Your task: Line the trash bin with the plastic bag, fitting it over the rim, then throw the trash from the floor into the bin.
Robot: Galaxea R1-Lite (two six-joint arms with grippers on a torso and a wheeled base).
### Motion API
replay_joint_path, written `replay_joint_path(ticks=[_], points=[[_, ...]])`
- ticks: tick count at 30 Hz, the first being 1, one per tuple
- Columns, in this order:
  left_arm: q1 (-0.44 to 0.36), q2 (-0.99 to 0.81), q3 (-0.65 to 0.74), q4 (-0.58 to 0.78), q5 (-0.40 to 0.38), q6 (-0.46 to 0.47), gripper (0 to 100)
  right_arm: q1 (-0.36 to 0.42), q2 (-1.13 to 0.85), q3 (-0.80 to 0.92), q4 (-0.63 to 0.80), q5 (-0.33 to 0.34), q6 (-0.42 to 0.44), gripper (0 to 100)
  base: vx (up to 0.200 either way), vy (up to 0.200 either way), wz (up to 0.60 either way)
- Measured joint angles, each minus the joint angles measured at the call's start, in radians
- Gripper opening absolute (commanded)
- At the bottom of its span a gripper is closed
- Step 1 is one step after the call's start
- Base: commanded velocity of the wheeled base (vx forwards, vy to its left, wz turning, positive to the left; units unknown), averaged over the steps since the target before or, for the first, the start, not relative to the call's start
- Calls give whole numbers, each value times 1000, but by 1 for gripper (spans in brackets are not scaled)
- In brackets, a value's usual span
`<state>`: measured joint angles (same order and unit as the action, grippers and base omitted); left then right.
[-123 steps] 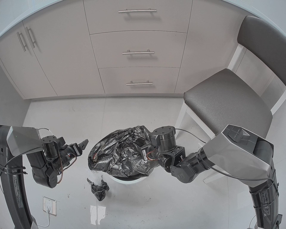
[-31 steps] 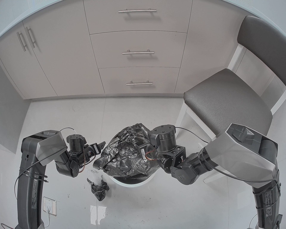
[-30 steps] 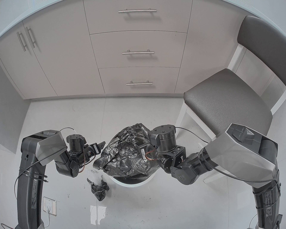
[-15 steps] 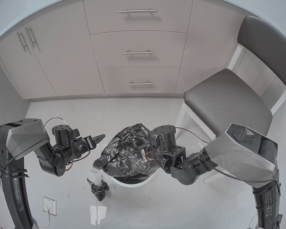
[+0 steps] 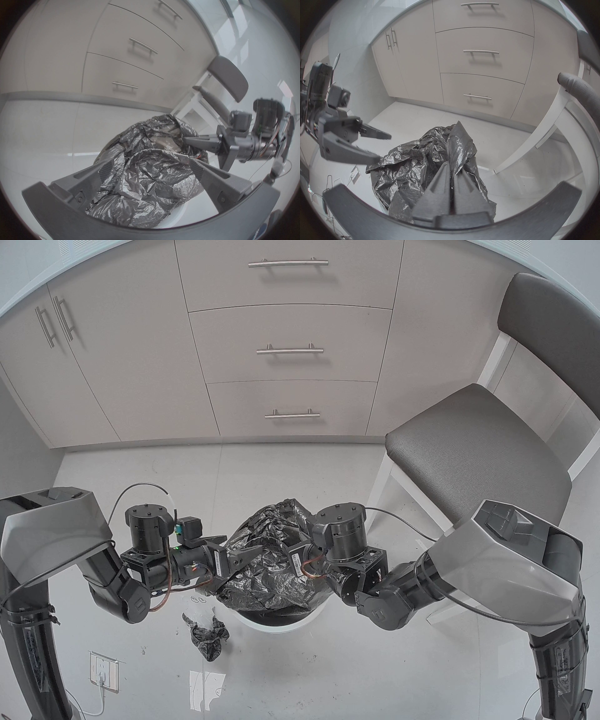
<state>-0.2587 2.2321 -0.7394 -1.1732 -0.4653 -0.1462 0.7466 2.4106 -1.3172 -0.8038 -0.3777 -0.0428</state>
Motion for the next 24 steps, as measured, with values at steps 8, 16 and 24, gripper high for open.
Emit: replay_joint_path(ticks=[8,16,24], points=[[-6,97,-77,3,3,37,100,5,0,-1,-14,0,-1,0,0,0,0],[-5,152,-91,-3,4,43,100,5,1,-2,-14,0,0,0,0,0,0],[-1,187,-101,-4,3,47,100,2,1,-2,-13,0,0,0,0,0,0]])
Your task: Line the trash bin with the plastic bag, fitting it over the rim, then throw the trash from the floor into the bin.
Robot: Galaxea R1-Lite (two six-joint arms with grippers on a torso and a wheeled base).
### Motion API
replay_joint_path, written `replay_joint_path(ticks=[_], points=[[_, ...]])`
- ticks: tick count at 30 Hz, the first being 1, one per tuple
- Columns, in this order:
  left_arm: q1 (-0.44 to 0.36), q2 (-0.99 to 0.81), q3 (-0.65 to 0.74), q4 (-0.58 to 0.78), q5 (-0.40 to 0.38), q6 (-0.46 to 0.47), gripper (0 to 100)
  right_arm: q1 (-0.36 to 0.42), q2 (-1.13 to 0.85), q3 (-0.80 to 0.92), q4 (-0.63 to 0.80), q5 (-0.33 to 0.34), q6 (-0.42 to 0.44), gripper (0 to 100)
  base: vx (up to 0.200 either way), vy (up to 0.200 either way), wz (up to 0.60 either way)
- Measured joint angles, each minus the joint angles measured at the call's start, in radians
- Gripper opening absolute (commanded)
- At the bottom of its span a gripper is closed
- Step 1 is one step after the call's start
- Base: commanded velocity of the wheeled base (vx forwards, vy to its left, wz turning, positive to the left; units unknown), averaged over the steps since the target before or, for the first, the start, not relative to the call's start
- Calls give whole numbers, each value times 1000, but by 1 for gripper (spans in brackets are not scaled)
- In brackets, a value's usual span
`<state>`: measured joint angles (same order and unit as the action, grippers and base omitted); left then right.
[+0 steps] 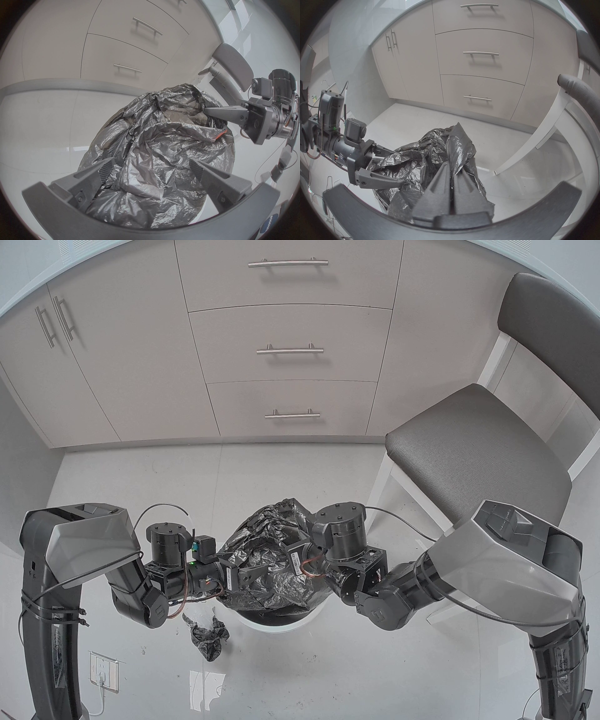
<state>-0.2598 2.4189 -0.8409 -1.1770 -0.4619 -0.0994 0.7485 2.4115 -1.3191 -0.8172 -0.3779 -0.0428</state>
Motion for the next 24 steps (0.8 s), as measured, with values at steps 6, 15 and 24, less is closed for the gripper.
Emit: replay_joint_path(ticks=[6,15,24], points=[[3,8,9,2,10,-1,100,0,0,-1,0,1,0,0,0,0,0],[-3,9,14,5,64,-7,100,1,0,-1,0,0,2,0,0,0,0],[-20,-6,21,9,65,-9,100,1,-1,1,0,0,3,0,0,0,0]])
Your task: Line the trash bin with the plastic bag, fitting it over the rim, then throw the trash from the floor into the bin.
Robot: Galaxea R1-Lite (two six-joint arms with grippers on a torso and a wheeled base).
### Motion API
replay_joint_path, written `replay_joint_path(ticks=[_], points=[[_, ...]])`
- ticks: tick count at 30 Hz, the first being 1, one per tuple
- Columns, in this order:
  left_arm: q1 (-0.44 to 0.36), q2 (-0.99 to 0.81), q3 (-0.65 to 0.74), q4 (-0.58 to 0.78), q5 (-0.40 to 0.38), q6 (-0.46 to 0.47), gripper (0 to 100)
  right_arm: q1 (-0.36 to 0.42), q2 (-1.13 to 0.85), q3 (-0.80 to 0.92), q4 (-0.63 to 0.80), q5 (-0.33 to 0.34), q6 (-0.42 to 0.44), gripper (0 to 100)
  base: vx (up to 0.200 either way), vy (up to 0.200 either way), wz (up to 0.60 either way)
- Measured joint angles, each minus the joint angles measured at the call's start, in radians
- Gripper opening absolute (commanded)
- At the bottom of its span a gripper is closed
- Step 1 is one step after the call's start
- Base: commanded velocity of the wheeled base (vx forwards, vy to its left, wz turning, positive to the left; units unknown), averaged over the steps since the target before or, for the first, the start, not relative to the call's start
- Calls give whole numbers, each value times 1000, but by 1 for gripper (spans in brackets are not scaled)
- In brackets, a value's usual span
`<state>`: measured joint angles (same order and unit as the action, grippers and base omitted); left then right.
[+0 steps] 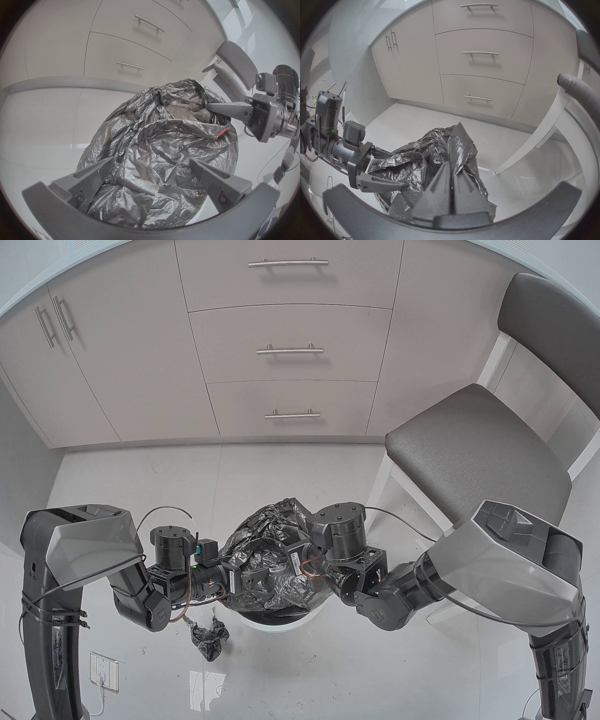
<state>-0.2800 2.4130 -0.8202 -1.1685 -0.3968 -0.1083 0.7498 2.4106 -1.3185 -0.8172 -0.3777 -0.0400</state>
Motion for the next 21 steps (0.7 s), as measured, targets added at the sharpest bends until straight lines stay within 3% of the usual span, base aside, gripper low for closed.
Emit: replay_joint_path(ticks=[2,3,21], points=[[0,-2,1,1,1,0,100,0,0,0,0,0,0,0,0,0,0],[-1,-3,3,-1,1,0,0,0,0,0,0,0,0,0,0,0,0],[-14,-6,15,-55,0,0,0,-3,-1,-8,0,0,1,0,0,0,0]])
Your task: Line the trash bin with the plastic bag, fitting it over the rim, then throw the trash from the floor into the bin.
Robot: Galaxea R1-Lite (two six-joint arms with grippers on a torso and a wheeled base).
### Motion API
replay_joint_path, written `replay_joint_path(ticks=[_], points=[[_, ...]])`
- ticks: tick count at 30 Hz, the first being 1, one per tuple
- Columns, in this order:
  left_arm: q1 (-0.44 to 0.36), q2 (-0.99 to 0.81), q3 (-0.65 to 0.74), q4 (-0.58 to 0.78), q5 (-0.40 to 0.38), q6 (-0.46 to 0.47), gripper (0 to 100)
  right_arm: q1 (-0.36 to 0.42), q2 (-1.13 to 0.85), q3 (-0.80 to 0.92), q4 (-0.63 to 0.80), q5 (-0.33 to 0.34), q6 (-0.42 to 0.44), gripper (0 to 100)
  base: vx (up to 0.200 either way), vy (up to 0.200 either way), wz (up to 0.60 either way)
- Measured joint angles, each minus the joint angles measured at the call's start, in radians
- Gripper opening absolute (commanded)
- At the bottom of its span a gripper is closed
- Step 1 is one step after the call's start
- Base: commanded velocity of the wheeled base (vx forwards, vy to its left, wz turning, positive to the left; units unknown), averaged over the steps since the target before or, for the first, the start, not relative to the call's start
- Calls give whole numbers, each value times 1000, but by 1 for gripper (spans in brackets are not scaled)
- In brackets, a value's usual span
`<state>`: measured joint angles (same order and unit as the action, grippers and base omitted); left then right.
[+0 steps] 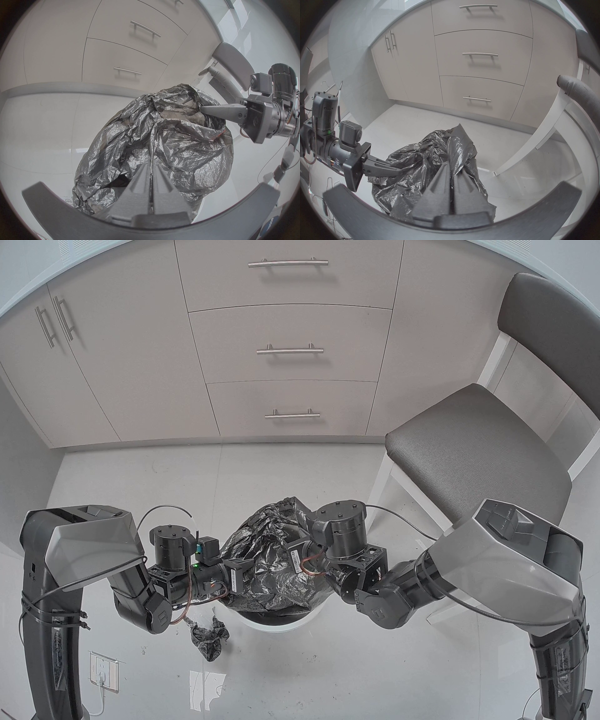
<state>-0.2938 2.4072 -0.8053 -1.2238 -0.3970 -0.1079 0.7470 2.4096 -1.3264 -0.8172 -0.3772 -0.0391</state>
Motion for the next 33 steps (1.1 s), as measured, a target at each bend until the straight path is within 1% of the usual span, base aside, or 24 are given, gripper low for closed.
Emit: replay_joint_path(ticks=[4,6,11,13,16,21,27,33], points=[[-2,-16,36,-14,0,-4,0,-3,-2,0,0,-3,0,0,0,0,0],[-7,-26,67,-33,0,-6,0,-4,-2,-1,-1,-16,0,0,0,0,0],[-39,-47,177,-157,-1,-8,0,-7,-4,-4,-5,-41,0,0,0,0,0],[-60,-51,228,-224,-1,-9,0,-8,-4,-6,-4,-46,-1,0,0,0,0],[-104,-54,304,-282,-1,-9,0,-8,-5,-8,-4,-51,-3,0,0,0,0],[-194,-58,401,-306,-1,-7,0,-8,-5,-10,-1,-57,-5,0,0,0,0],[-281,-60,447,-310,-2,-5,0,-11,-6,-13,-1,-61,-6,0,0,0,0],[-316,-60,471,-311,-1,-3,0,-11,-4,-12,-5,-63,-4,0,0,0,0]])
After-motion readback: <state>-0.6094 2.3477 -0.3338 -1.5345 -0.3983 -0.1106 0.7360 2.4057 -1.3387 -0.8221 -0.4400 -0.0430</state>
